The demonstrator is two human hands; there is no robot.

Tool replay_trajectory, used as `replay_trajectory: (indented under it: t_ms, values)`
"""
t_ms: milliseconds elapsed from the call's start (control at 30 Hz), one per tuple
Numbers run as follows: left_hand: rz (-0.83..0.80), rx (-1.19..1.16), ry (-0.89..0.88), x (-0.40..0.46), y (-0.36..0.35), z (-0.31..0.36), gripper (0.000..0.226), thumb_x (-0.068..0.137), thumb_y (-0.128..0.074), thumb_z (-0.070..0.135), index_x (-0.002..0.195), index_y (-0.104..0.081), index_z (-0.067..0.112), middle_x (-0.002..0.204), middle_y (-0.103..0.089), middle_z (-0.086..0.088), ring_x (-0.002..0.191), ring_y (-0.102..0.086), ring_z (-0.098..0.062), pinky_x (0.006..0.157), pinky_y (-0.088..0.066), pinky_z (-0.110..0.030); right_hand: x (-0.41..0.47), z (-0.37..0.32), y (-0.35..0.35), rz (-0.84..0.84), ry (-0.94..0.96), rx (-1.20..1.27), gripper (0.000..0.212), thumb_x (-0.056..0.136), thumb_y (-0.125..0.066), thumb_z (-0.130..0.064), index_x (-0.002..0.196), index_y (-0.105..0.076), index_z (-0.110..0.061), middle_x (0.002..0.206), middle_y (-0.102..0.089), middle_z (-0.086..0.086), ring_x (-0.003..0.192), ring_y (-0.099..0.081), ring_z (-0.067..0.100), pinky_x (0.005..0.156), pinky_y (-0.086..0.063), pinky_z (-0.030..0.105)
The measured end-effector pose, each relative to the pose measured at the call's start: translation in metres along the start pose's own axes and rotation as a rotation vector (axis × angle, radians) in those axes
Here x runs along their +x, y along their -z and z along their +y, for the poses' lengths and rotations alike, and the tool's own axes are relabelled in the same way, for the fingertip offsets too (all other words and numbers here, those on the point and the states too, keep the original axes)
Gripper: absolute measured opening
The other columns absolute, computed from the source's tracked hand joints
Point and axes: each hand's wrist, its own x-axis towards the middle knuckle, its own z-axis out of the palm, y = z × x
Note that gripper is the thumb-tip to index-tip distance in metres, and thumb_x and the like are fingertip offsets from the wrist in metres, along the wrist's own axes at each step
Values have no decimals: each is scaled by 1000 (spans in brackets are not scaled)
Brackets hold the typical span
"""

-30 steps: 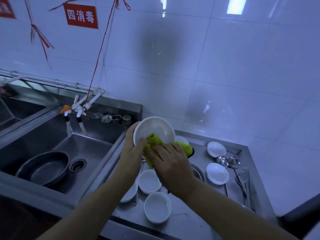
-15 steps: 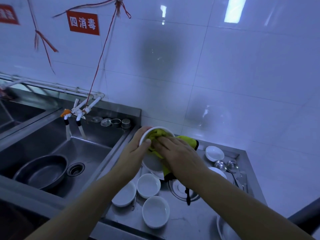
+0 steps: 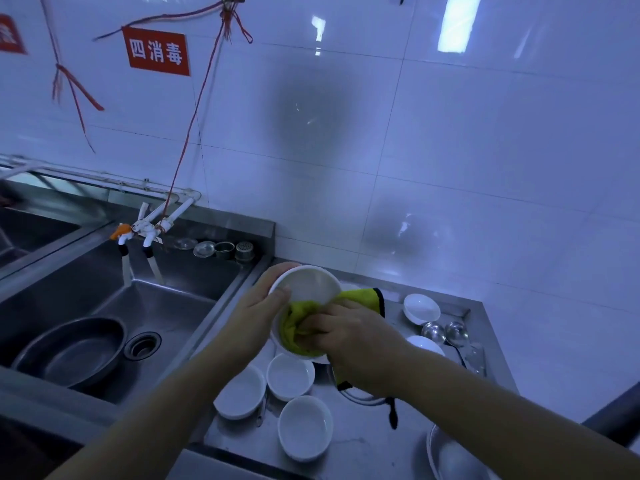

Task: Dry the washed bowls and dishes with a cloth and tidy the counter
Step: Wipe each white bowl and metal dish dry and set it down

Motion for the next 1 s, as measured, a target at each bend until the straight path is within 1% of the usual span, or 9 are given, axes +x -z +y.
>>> replay_trajectory:
  t_ms: [100, 200, 300, 367, 467, 633, 767, 867, 1000]
  values:
    - [-103, 23, 56, 3, 3, 3, 37, 76, -46, 24, 104, -63, 41, 102, -64, 11, 98, -59, -16, 80, -50, -34, -5, 10, 6, -39, 84, -68, 28, 71, -73, -3, 92, -76, -20, 102, -71, -4, 94, -66, 22, 86, -53, 34]
    - [-271, 127, 137, 7, 7, 8, 39, 75, -49, 26, 108, -60, 43, 100, -64, 12, 92, -62, -10, 67, -52, -24, -4, 15, 12, -77, 154, -173, 25, 85, -59, -8, 102, -73, -21, 112, -68, -3, 106, -63, 21, 94, -49, 34]
    - [-353, 48, 219, 11, 9, 7, 43, 76, -47, 20, 114, -62, 33, 110, -66, -1, 102, -63, -18, 81, -54, -32, 2, 15, 16, -42, 211, -292, 35, 94, -40, -11, 115, -67, -18, 124, -64, 0, 116, -58, 21, 102, -43, 34]
    - [-305, -17, 167, 12, 8, 5, 39, 79, -48, 20, 114, -63, 30, 112, -67, -2, 106, -62, -18, 88, -52, -30, 5, 14, 15, 18, 175, -322, 37, 96, -38, -13, 120, -65, -16, 128, -61, 2, 121, -55, 21, 107, -39, 35]
    - [-123, -67, 41, 12, 3, 3, 34, 80, -49, 21, 111, -63, 24, 109, -68, 3, 104, -61, -12, 84, -48, -20, 7, 7, 7, 116, -13, -263, 34, 93, -43, -15, 118, -67, -14, 122, -65, 4, 116, -59, 23, 107, -39, 35]
    - [163, -72, -76, 17, -6, 1, 31, 78, -47, 22, 104, -62, 28, 104, -64, 8, 94, -60, -7, 77, -50, -20, 10, -16, -15, 313, -332, 8, 32, 79, -51, -13, 104, -71, -12, 100, -70, 6, 93, -61, 26, 93, -47, 37]
    - [213, -64, -85, 16, -13, 1, 33, 78, -44, 21, 106, -61, 27, 103, -63, 7, 91, -59, -6, 73, -51, -21, 10, -38, -37, 363, -392, 103, 38, 74, -55, -14, 110, -65, -16, 98, -66, 4, 88, -57, 25, 84, -44, 38]
    - [42, 32, 11, 18, -1, 4, 38, 78, -46, 24, 113, -60, 24, 109, -62, -4, 101, -58, -24, 81, -52, -39, -3, -16, -42, 390, -206, -120, 19, 88, -58, -12, 104, -68, -16, 94, -67, 3, 82, -60, 23, 86, -47, 39]
    - [-288, 115, 269, 24, 17, 19, 30, 93, -52, 26, 116, -56, 45, 108, -61, -2, 89, -65, -22, 63, -57, -42, -17, 13, -38, 374, -6, -234, 13, 91, -60, -8, 91, -70, -16, 84, -67, 4, 78, -61, 22, 104, -41, 37]
